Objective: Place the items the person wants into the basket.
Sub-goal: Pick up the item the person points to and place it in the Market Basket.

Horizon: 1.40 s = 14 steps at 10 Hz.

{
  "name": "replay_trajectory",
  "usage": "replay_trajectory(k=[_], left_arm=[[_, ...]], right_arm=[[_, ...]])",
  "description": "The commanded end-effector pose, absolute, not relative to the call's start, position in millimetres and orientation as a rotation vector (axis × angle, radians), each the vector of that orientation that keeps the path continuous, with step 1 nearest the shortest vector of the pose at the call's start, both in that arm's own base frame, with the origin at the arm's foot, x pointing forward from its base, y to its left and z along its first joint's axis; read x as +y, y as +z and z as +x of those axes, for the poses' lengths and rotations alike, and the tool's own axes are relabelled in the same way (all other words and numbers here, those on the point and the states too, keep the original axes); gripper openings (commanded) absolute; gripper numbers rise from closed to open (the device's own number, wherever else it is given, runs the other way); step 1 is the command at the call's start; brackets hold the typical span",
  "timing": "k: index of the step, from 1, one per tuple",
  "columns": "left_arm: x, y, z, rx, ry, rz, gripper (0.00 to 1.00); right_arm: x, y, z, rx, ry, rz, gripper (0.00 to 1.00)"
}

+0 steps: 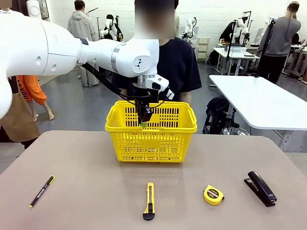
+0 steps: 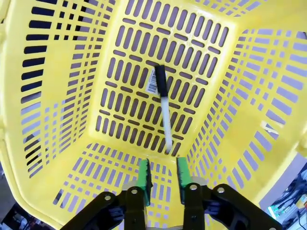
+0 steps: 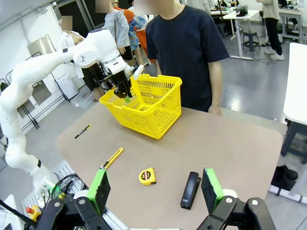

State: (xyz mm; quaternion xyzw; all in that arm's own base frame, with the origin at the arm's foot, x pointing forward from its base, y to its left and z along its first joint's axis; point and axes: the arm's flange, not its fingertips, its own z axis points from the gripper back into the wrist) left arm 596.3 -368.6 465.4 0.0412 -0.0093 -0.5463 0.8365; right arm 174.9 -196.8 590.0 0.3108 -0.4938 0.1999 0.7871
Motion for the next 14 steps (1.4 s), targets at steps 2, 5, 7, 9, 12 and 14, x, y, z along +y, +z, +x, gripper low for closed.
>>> replay_trajectory(k=[2,5,7,9,12,14], left_arm=[[-370.2,469.0,601.3,-0.003,-1.185,0.078,1.0],[-369.7,468.9,600.9,0.001,-1.189,0.077,1.0],[-369.6,469.0,600.8,0.0,-1.187,0.081,1.0],[-366.6,473.3,599.3,-0.016,-1.17,0.077,1.0],[-327.1,512.2,545.3,-0.077,-1.096,0.049,1.0],[-284.1,533.1,475.8,-0.207,-1.076,0.087,1.0]], right_arm=[[-195.3,589.8,178.1,-1.077,0.439,0.68,1.0],[-195.3,589.8,178.1,-1.077,0.439,0.68,1.0],[-195.3,589.8,178.1,-1.077,0.439,0.68,1.0],[-195.3,589.8,178.1,-1.077,0.439,0.68,1.0],[-195.3,589.8,178.1,-1.077,0.439,0.68,1.0],[-195.3,589.8,178.1,-1.077,0.439,0.68,1.0]])
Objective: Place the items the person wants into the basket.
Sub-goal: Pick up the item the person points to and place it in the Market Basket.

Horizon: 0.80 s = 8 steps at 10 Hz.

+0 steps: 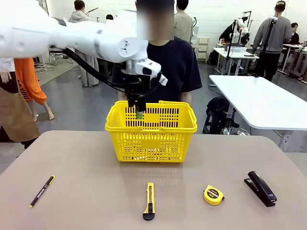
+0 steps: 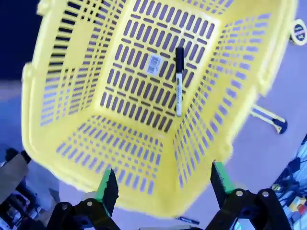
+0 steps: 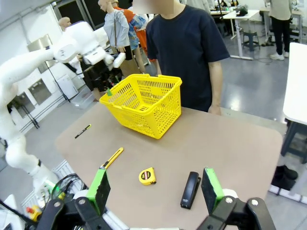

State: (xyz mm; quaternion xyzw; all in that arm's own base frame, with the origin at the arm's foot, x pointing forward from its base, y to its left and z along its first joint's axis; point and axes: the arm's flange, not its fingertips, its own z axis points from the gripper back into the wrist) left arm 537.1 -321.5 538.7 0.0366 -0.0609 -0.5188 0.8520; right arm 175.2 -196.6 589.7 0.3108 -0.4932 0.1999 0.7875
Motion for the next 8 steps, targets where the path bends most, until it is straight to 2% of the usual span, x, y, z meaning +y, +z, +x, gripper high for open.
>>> replay_trajectory(k=[1,4,8], left_arm=[[-264.5,535.7,452.6,-0.234,-1.069,0.087,1.0],[-204.8,524.9,405.8,-0.327,-0.998,0.058,1.0],[-169.0,516.8,395.4,-0.365,-0.912,0.038,1.0]], right_arm=[[-195.3,589.8,178.1,-1.077,0.439,0.68,1.0],[-195.3,589.8,178.1,-1.077,0.439,0.68,1.0],[-195.3,589.8,178.1,-1.077,0.439,0.68,1.0]])
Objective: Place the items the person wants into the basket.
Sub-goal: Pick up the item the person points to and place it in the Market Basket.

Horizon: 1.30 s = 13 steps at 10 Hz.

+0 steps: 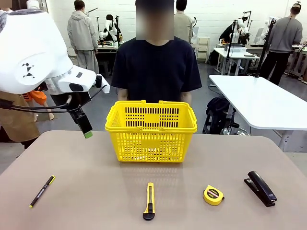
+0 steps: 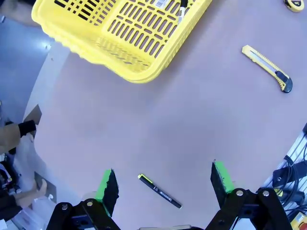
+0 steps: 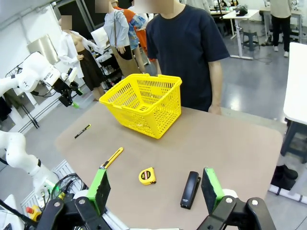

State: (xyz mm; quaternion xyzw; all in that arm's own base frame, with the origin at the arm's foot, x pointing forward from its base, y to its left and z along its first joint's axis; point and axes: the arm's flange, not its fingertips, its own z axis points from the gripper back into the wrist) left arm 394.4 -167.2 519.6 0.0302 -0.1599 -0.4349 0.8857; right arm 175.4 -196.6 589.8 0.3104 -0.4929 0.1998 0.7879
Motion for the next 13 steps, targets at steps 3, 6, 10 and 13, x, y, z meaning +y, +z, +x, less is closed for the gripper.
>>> replay_trajectory(k=[3,6,10,13], left_arm=[[-173.5,520.2,394.7,-0.324,-0.916,0.068,1.0],[-173.5,520.2,394.7,-0.324,-0.916,0.068,1.0],[-112.9,566.5,371.0,-0.441,-1.061,-0.186,1.0],[2.9,616.8,339.9,-0.588,-1.153,-0.447,1.0]], right_arm=[[-195.3,589.8,178.1,-1.077,0.439,0.68,1.0],[-195.3,589.8,178.1,-1.077,0.439,0.68,1.0],[-195.3,589.8,178.1,-1.077,0.439,0.68,1.0],[-195.3,589.8,178.1,-1.077,0.439,0.68,1.0]])
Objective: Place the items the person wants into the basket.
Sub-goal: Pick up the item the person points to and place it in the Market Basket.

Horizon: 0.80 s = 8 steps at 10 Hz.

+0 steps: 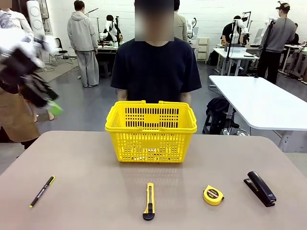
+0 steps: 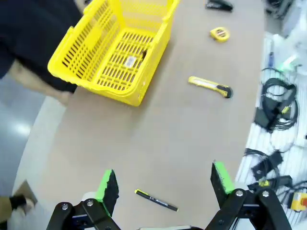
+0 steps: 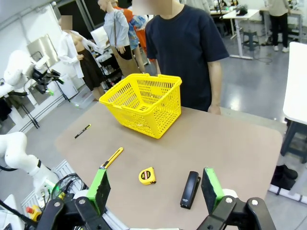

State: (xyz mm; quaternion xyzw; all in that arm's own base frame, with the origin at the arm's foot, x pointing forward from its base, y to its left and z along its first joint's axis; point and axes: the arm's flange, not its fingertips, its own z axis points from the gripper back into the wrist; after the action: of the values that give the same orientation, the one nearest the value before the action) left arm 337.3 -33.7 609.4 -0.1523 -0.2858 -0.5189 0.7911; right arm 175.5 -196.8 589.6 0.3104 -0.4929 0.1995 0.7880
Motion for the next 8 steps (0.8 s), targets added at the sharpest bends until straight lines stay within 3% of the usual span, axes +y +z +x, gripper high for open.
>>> replay_trajectory(k=[1,2,5,8], left_arm=[[46.8,625.0,335.0,-0.668,-1.124,-0.527,1.0],[77.1,617.4,309.0,-0.76,-1.064,-0.573,1.0],[136.0,608.8,289.8,-0.888,-0.974,-0.645,1.0],[141.3,600.0,286.1,-0.899,-0.998,-0.642,1.0]], right_arm=[[-195.3,589.8,178.1,-1.077,0.439,0.68,1.0],[-195.3,589.8,178.1,-1.077,0.439,0.68,1.0],[-195.3,589.8,178.1,-1.077,0.439,0.68,1.0],[-195.3,589.8,178.1,-1.077,0.439,0.68,1.0]])
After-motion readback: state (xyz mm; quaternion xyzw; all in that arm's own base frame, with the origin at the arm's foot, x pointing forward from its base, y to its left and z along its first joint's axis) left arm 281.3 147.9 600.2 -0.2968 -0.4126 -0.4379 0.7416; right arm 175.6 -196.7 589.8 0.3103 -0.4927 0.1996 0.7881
